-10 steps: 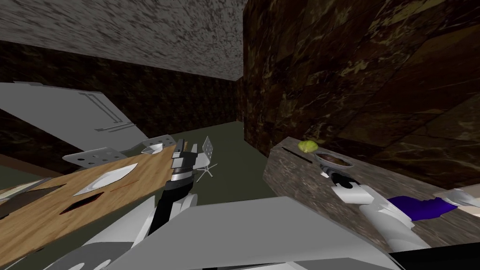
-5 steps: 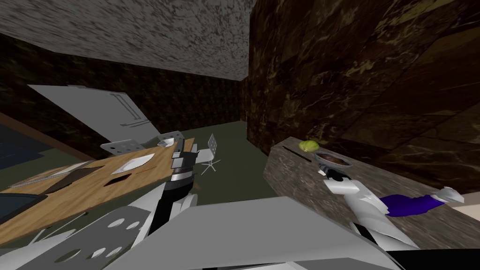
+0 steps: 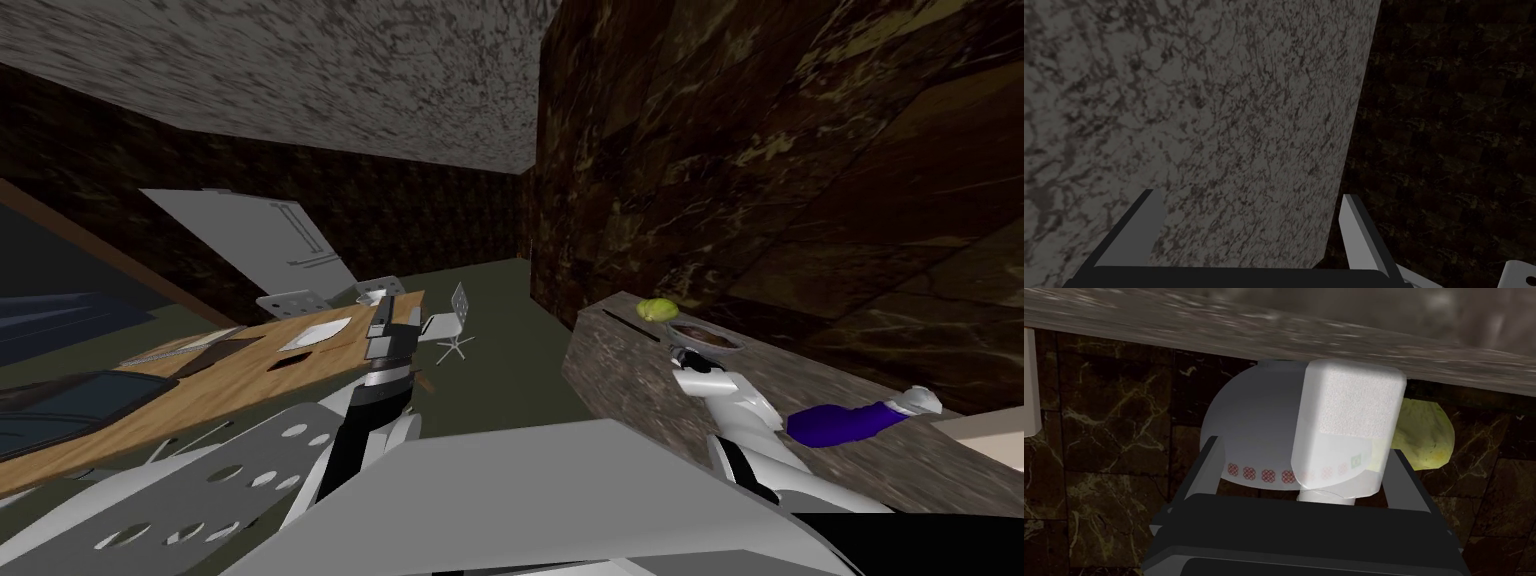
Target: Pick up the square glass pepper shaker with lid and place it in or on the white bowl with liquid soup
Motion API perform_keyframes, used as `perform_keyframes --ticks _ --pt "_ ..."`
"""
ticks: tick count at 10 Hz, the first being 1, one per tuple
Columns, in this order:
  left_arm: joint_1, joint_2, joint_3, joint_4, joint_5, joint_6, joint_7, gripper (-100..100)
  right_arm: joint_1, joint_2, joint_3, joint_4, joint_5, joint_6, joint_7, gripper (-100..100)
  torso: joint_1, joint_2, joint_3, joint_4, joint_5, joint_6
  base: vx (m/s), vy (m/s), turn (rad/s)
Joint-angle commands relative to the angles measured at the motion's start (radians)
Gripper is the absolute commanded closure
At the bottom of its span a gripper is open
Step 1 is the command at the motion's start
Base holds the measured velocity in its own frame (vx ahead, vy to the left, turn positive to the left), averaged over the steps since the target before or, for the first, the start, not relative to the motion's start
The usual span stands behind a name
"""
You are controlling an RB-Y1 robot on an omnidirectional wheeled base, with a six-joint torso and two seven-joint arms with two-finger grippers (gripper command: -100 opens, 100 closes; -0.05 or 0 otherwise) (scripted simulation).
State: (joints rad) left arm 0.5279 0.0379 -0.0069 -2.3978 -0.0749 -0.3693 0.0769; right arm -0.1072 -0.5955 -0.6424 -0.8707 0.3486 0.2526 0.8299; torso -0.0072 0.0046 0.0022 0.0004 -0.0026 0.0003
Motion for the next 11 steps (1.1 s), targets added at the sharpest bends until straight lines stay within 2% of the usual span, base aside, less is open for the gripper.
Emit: perform_keyframes --ticks 1,2,3,4,5,9,10,11 --pt "0.000 0.000 0.000 0.000 0.000 0.000 0.000 0 -0.050 0.013 -0.016 0.015 0.009 0.014 0.023 -100 0.000 0.000 0.000 0.000 0.000 0.000 -0.107 -0.026 0.109" --pt "0.000 0.000 0.000 0.000 0.000 0.000 0.000 0 -0.079 0.035 -0.055 0.062 0.034 0.028 0.064 -100 0.000 0.001 0.001 0.000 0.000 0.001 -0.130 -0.033 0.195" --pt "0.000 0.000 0.000 0.000 0.000 0.000 0.000 0 -0.109 0.035 -0.055 0.062 0.034 0.028 0.064 -100 -0.001 0.002 0.001 0.000 0.000 0.000 -0.127 -0.031 0.088" --pt "0.000 0.000 0.000 0.000 0.000 0.000 0.000 0 -0.094 0.036 -0.055 0.061 0.041 0.020 0.056 -100 -0.001 0.002 0.001 0.001 0.000 0.001 -0.049 -0.011 0.009" --pt "0.000 0.000 0.000 0.000 0.000 0.000 0.000 0 -0.098 0.037 -0.057 0.062 0.043 0.021 0.058 100 0.000 -0.001 0.000 0.000 0.000 0.001 -0.009 -0.002 -0.002" --pt "0.000 0.000 0.000 0.000 0.000 0.000 0.000 0 -0.097 0.037 -0.057 0.061 0.043 0.021 0.058 100 0.001 -0.006 -0.003 -0.001 0.000 0.001 0.000 0.000 0.000" --pt "0.000 0.000 0.000 0.000 0.000 0.000 0.000 0 -0.097 0.037 -0.057 0.061 0.043 0.021 0.058 0 0.001 -0.006 -0.003 -0.001 0.000 0.001 0.000 0.000 0.000" --pt "0.000 0.000 0.000 0.000 0.000 0.000 0.000 0 -0.052 0.013 -0.016 0.015 0.009 0.014 0.023 100 0.001 -0.006 -0.003 -0.001 0.000 0.001 0.101 0.030 -0.169"
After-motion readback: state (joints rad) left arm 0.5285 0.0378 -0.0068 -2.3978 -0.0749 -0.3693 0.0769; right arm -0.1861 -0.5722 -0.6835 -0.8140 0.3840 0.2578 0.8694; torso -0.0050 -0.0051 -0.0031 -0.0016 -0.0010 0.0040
